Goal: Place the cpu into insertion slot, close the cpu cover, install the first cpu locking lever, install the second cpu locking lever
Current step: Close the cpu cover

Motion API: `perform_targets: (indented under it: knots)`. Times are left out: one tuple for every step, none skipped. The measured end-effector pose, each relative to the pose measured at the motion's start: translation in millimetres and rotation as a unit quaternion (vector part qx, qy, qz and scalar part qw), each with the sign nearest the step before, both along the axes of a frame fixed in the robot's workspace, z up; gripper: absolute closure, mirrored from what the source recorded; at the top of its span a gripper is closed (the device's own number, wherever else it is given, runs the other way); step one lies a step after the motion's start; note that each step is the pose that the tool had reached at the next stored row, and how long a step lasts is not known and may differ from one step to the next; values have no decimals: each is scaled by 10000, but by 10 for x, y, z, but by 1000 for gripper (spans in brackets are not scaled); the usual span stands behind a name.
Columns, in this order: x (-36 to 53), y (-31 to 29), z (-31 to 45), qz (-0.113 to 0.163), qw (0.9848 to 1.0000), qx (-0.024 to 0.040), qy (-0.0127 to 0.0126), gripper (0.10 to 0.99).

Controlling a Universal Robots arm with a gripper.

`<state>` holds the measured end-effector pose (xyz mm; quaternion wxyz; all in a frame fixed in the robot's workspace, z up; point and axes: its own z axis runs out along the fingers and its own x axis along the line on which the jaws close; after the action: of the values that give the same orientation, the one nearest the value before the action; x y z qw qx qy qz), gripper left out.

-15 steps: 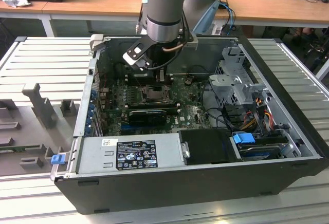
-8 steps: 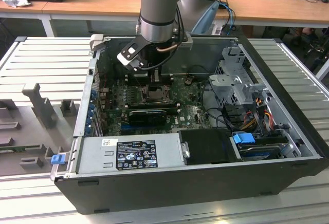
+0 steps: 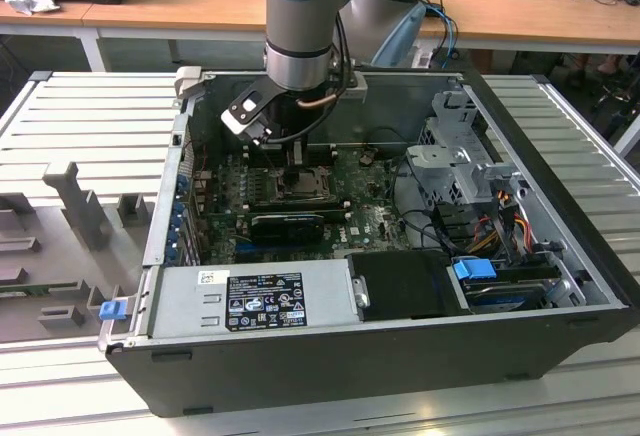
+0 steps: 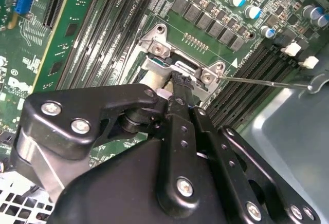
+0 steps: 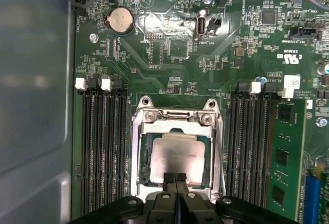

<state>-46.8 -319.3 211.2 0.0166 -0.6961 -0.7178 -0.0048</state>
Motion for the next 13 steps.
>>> perform_targets:
  knots:
    - [-1, 0, -11, 2, 10000, 0, 0, 980]
    - [-4, 0, -22, 3, 10000, 0, 0, 980]
    - [-9, 0, -35, 7, 10000, 0, 0, 980]
    - [-12, -1, -42, 11, 10000, -1, 0, 980]
    - [-12, -1, -46, 13, 10000, -2, -2, 980]
    - [-13, -1, -50, 14, 10000, -2, -11, 980]
    - [-13, -1, -54, 19, 10000, -3, -33, 980]
    - [-11, 0, -58, 34, 10000, 0, -54, 980]
    - [-11, 0, -58, 49, 10000, 1, -71, 980]
    - [-10, 1, -43, 73, 9999, 3, -93, 980]
    - [-10, 0, 9, 77, 9999, 1, -94, 980]
    - [-13, 0, 37, 77, 9999, 0, -97, 980]
    - [-18, 0, 42, 79, 9999, 1, -103, 980]
